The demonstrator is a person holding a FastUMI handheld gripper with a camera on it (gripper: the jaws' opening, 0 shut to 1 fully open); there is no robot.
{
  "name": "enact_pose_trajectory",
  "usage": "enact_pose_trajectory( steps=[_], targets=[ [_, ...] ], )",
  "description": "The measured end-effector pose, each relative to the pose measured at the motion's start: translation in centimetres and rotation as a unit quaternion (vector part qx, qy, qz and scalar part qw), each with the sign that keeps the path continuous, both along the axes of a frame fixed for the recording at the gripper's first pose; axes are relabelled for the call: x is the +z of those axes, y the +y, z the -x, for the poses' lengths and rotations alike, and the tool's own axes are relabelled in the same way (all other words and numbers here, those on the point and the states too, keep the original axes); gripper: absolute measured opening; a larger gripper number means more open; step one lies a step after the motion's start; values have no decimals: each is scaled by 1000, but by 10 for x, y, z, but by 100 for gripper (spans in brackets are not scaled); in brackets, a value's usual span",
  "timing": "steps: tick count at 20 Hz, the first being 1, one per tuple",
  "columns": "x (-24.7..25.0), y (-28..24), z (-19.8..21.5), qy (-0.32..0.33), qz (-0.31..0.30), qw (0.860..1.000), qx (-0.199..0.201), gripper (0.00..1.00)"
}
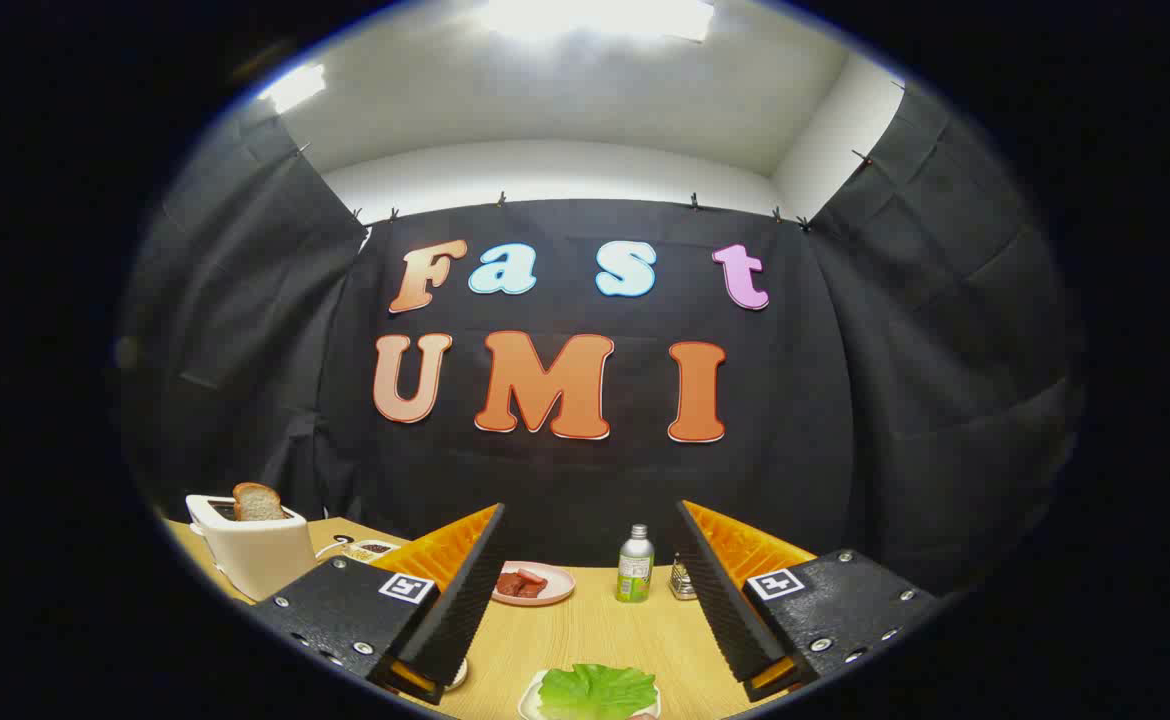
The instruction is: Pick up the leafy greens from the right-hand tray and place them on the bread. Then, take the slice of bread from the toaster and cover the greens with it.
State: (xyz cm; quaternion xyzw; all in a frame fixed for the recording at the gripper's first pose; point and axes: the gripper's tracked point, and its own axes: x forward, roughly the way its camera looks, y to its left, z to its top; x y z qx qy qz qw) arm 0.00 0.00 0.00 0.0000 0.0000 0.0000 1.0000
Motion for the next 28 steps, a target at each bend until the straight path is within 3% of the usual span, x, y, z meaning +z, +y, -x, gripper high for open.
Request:
enact_pose_trajectory(
  steps=[16, 20, 24, 28],
  targets=[
    [-10, 6, -5, 19, -3, 1000, 7, 98],
    [-19, 4, -9, 53, -14, 998, 2, 98],
    [-28, 14, -12, 92, -4, 995, 32, 98],
    [-55, 15, -12, 148, 16, 988, 33, 98]
  ],
)
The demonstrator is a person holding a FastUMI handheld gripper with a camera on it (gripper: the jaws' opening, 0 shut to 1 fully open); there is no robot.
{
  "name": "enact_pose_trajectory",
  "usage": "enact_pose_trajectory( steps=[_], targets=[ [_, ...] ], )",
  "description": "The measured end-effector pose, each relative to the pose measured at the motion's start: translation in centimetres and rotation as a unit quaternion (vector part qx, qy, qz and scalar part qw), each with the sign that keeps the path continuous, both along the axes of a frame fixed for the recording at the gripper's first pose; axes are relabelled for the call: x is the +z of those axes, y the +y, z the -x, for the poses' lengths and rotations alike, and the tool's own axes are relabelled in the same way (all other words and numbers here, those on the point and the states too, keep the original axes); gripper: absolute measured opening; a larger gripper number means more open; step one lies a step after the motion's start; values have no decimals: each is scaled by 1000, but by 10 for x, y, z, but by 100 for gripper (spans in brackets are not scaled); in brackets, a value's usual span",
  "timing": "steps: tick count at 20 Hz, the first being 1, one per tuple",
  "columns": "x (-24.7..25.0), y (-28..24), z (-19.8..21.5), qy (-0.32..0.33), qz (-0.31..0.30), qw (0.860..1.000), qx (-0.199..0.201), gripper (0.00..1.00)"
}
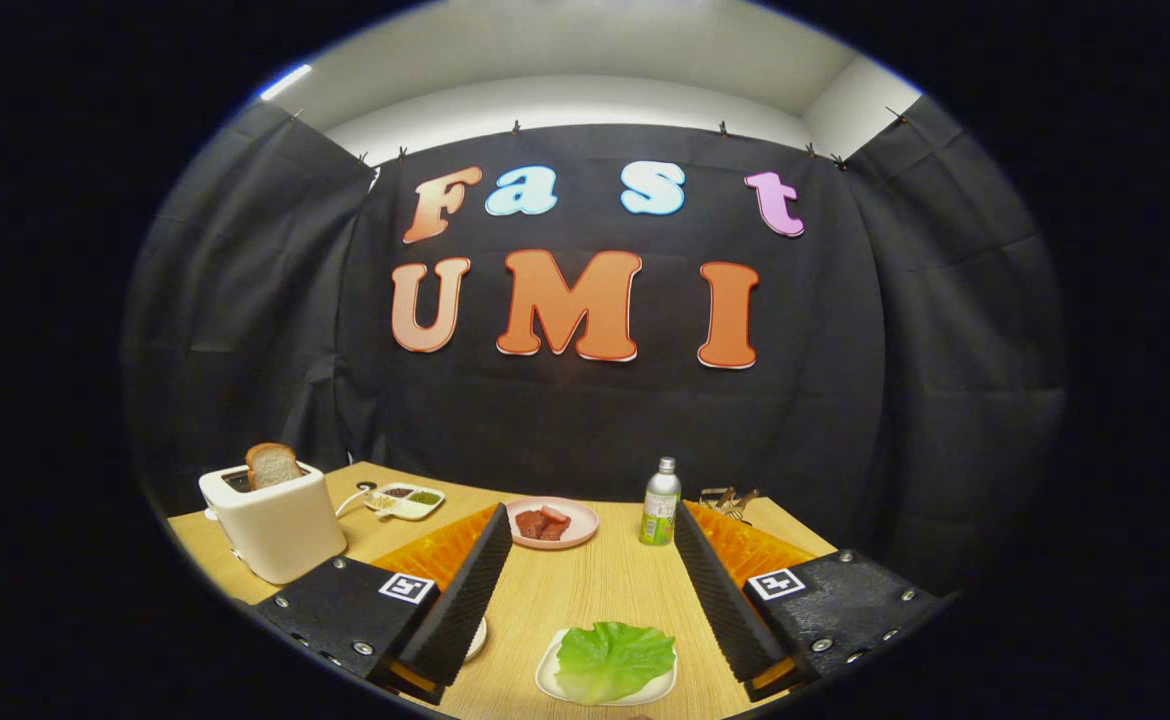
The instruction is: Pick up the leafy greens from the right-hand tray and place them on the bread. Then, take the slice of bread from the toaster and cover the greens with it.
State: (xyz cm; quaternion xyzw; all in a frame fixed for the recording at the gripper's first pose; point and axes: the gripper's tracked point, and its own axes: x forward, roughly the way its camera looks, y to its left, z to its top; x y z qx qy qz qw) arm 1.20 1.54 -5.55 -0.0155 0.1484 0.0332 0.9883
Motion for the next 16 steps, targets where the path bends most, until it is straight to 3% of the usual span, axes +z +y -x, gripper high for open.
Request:
enact_pose_trajectory(
  steps=[5, 8, 16],
  targets=[
    [-61, -1, 5, 116, -1, 993, 3, 98],
    [-99, 1, 14, 201, -31, 979, 3, 98],
    [-177, -10, 22, 342, -61, 937, -23, 98]
  ],
)
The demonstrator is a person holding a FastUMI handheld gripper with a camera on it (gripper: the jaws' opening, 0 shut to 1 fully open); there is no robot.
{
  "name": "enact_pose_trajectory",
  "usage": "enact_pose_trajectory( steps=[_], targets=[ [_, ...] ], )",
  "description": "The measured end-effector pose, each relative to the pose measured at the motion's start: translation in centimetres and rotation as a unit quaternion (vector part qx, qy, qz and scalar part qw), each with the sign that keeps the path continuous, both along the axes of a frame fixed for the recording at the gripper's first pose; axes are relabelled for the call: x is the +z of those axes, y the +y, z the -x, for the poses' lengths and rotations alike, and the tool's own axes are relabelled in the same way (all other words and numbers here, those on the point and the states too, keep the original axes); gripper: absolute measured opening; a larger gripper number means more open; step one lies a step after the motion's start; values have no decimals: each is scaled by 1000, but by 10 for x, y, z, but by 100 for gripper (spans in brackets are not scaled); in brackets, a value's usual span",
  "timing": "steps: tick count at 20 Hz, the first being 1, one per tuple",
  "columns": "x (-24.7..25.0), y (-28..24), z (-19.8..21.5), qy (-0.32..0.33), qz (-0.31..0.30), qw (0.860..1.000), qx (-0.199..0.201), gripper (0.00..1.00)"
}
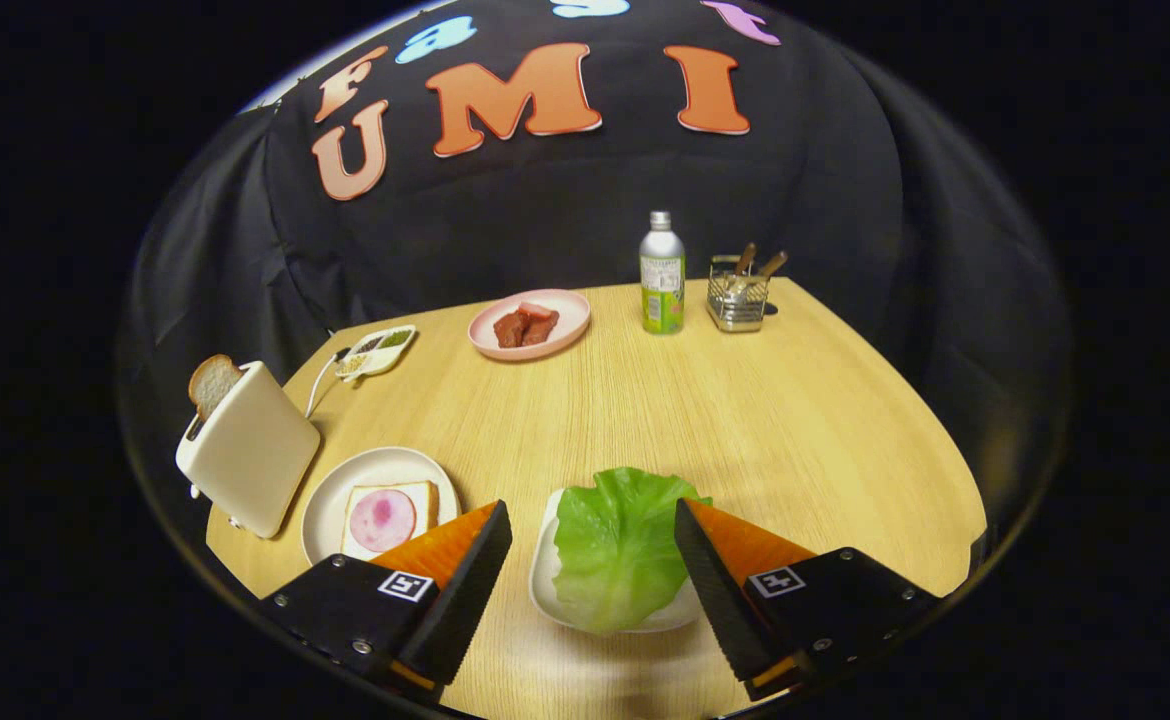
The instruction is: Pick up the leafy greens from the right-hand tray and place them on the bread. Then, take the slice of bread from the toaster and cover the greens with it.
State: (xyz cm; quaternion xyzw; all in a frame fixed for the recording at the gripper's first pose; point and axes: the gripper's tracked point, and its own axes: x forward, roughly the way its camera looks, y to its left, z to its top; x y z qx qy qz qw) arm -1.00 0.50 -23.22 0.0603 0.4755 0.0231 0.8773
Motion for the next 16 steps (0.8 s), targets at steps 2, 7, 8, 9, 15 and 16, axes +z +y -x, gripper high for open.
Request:
enact_pose_trajectory(
  steps=[2, 7, 8, 9, 15, 16],
  targets=[
    [-14, 0, 4, 35, -3, 999, -1, 99],
    [-50, -3, 9, 101, 4, 995, -1, 98],
    [-56, -3, 11, 114, 3, 994, -4, 97],
    [-61, -2, 12, 126, -3, 992, -10, 96],
    [-79, -5, 16, 153, 12, 988, -23, 85],
    [-80, -5, 20, 160, 16, 987, -24, 82]
  ],
)
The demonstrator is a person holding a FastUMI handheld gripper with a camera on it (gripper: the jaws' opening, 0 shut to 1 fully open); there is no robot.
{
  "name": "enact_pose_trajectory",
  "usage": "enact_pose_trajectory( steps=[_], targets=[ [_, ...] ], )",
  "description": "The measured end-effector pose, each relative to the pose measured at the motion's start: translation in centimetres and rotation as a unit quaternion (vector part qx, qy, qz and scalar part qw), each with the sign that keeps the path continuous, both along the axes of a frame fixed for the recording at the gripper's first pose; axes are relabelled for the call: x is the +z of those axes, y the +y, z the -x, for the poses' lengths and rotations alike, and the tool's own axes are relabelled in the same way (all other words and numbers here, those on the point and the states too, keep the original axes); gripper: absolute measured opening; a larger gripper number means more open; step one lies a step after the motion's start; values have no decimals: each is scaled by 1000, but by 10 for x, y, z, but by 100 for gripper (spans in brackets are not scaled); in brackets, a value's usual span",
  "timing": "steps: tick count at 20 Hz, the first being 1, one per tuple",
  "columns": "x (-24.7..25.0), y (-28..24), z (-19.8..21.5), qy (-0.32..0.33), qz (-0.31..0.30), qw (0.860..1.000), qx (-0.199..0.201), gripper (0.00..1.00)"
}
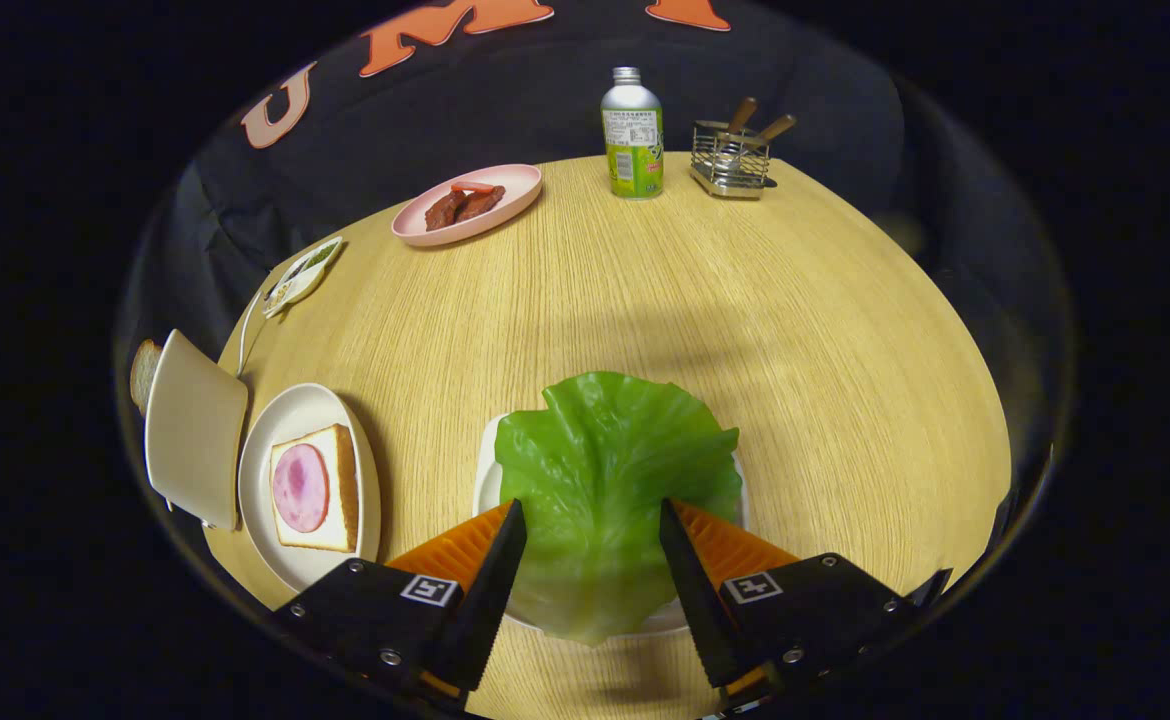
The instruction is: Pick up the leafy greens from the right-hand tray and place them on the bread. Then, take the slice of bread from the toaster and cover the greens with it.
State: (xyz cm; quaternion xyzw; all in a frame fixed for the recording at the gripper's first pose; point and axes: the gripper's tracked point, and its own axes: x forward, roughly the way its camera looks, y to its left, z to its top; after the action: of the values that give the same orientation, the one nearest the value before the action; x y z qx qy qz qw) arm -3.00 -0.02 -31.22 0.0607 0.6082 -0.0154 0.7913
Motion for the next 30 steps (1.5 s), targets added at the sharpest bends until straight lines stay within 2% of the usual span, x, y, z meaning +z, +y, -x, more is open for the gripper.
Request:
enact_pose_trajectory(
  steps=[1, 5, 7, 10, 12, 15, 19, 30],
  targets=[
    [0, -4, -2, -8, 14, 1000, -2, 80],
    [-3, -9, -4, -18, 50, 999, 10, 52],
    [-3, -6, -6, -30, 46, 998, 14, 41],
    [-2, -8, -8, -35, 34, 999, 3, 18],
    [3, -5, -9, -34, 9, 999, -15, 12],
    [15, 2, -15, -51, -18, 998, -24, 10],
    [35, 15, -19, -71, -43, 996, -14, 10],
    [80, 104, -28, -105, -117, 985, 66, 10]
  ],
)
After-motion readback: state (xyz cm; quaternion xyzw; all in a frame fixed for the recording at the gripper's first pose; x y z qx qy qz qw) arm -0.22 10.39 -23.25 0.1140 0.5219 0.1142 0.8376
